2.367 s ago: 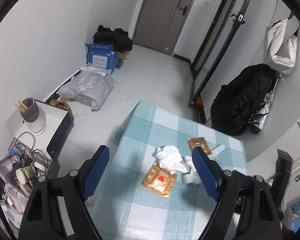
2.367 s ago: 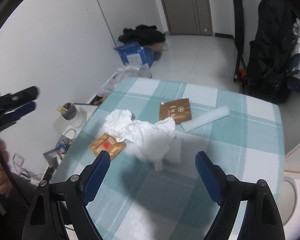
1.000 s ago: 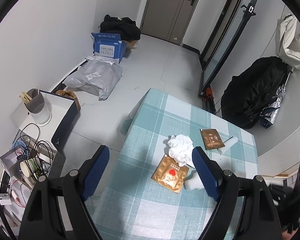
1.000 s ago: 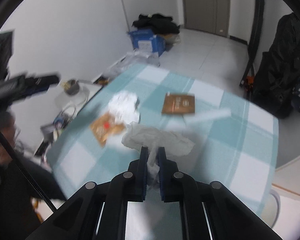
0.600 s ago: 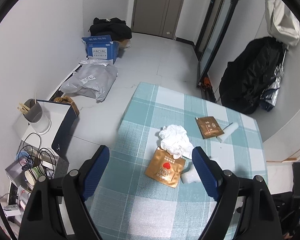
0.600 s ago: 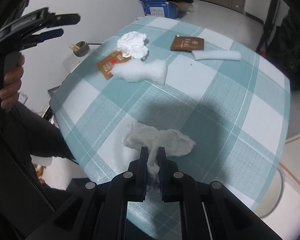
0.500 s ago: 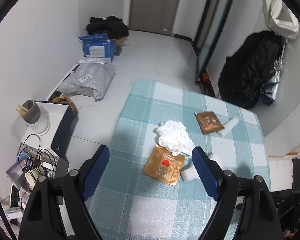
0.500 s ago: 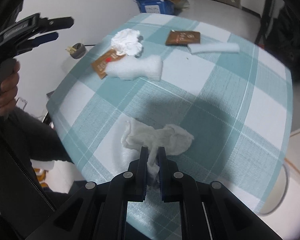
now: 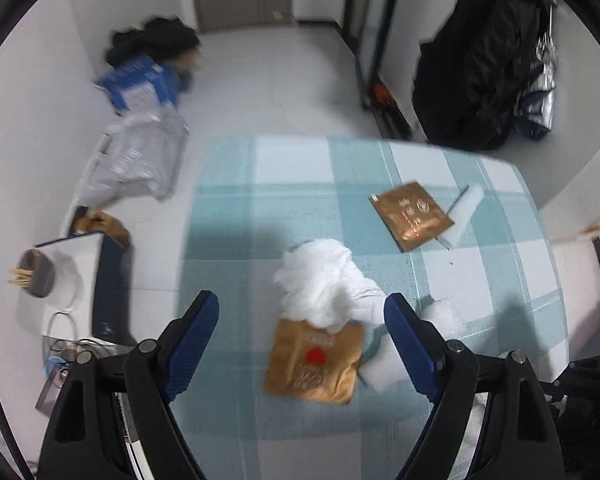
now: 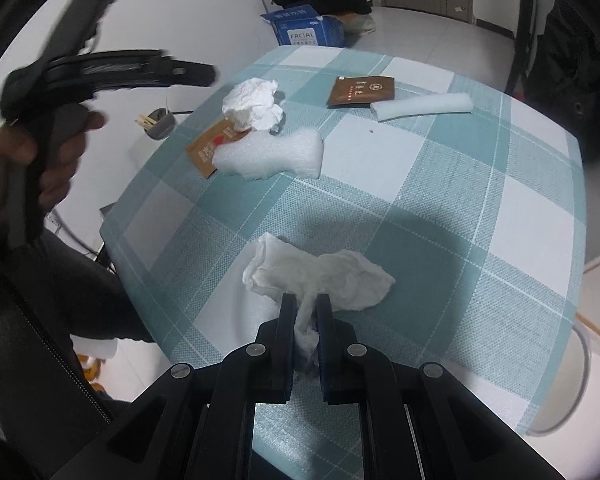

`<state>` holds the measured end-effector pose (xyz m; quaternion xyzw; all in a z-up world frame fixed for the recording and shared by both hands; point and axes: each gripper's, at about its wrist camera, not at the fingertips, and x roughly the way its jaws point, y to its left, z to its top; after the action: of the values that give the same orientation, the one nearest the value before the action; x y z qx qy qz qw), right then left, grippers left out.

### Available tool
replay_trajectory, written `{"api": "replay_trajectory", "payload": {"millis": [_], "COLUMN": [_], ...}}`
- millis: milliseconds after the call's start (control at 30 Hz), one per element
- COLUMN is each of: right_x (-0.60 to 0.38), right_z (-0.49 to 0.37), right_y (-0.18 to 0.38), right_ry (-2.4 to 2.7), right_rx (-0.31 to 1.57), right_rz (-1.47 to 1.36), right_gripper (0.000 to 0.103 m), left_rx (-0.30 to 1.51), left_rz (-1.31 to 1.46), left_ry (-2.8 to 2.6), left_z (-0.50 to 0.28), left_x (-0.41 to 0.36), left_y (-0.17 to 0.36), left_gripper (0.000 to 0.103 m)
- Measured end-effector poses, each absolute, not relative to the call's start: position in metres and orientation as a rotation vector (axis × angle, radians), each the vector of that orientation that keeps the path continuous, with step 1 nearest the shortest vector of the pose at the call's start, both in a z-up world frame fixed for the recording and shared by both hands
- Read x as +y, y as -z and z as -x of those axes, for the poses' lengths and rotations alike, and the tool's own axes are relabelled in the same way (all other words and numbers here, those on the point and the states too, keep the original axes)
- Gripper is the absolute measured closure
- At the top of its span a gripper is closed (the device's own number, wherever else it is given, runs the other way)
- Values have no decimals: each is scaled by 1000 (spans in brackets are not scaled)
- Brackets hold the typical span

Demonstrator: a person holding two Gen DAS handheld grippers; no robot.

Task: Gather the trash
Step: 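Grasp the other white tissue with the left gripper while the right holds its tissue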

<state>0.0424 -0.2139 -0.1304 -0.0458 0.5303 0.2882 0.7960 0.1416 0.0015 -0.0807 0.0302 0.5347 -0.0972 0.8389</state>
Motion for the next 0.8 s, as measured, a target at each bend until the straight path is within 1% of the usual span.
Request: {"api": "replay_trajectory", "payload": {"millis": [100,267,367,533,567,600,700,767,800], "right_x": [-217,-226,-232,-240,-241,-242,-242,-242,-242], "right_z": [-41,-40,-40,-43,-43,-43,-44,-43,-42], "right_y": [128,124,122,118,117,117,115,113,113], "right_ry": [-621,-618,-615,-616,-617,-618,-623,-623,-625], "right_rx": [1135,1126,1121,1113,1111,1110,1104,1100,1098], "right_rz": [91,63,47,18,14,11,3,4,4], "right_gripper": [94,93,93,92,92,92,92,92,92], "left_rx": [1198,1212,1236,1228,1237,1248,1252,1244,1244], "left_rz": [-91,-213,-218,-221,-220,-222,-212,-212,-214], "left_ry": [218,238,242,265,275,282,281,283,285], "left_z": [-154,-156,-157,-156,-156,-156,-157,-157,-158], "left_x": [-7,-28,-27,-25,-26,-26,-26,-27,-28], "left_y": [97,109,113,111,112,113,114,112,112], "left_gripper": [21,21,21,22,28,41,49,60,63]}}
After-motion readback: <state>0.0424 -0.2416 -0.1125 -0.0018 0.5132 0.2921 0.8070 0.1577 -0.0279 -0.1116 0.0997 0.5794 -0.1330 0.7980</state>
